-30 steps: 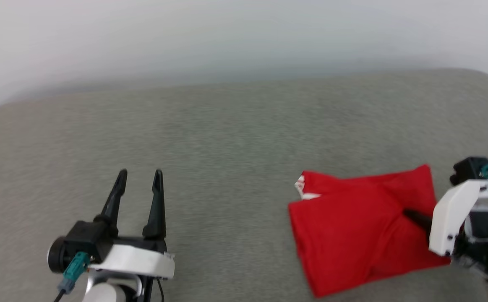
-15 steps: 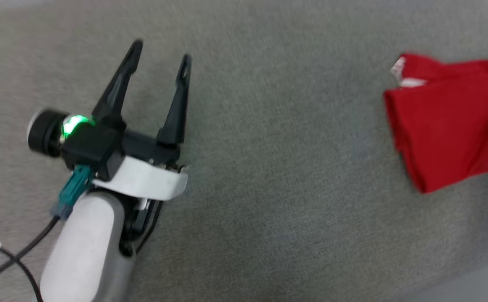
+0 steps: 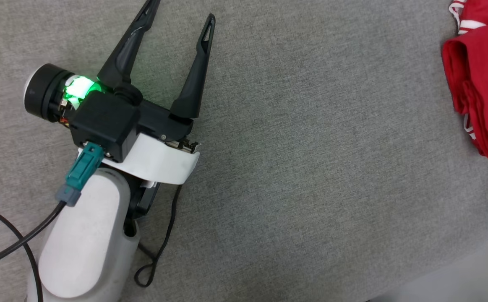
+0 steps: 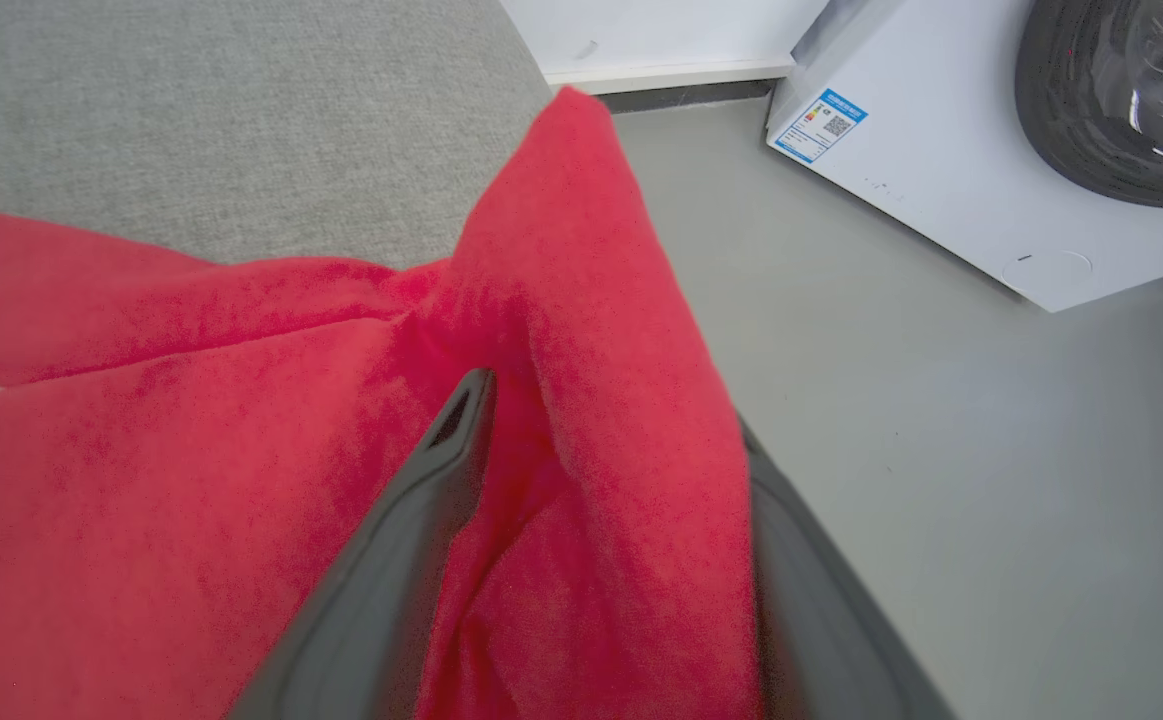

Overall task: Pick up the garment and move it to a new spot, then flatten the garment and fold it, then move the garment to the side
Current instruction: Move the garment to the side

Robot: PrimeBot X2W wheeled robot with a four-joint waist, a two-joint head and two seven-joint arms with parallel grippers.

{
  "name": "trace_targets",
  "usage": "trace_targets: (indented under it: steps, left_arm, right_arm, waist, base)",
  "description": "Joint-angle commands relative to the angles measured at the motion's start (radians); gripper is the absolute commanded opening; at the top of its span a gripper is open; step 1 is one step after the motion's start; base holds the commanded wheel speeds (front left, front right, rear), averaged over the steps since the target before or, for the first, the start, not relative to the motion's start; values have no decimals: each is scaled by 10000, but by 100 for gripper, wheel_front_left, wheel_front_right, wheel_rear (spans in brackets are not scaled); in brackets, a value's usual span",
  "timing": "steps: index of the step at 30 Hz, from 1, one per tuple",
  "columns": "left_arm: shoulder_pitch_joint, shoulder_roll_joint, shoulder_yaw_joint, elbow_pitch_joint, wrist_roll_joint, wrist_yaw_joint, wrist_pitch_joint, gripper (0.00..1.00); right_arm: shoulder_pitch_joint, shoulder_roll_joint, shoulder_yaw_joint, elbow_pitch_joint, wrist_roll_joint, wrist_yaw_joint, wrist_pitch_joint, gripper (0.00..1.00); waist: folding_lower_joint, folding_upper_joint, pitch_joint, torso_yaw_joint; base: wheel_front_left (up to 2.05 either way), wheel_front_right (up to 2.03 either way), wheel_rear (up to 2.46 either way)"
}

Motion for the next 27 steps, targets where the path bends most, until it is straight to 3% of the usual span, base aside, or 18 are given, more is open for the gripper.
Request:
trace_targets:
  steps: [1, 11, 18, 27]
  left_arm:
    - [-43, -16, 38, -6, -23, 18, -93, 100]
    - [1413, -356, 358, 984, -763, 435, -1002, 100]
    - [2795, -753, 738, 1698, -1499, 772, -1460, 100]
    - [4156, -1036, 1220, 2306, -1877, 1197, -1774, 100]
  right_arm:
    - [-141, 9, -26, 190, -122, -9, -285, 100]
    - [464, -325, 107, 733, -1117, -7, -1761, 100]
    - [2305, 22, 422, -906, -1277, -7, -2796, 100]
    - [5314, 1404, 95, -3684, -1279, -7, -3063, 100]
  waist:
    - [-3, 0, -150, 44]
    - [-3, 0, -2273, 364]
    - [-3, 0, -3922, 918]
    - [-3, 0, -5446, 2065]
  base:
    - [0, 0, 0]
    - [0, 0, 0]
    - [0, 0, 0]
    - [0, 0, 0]
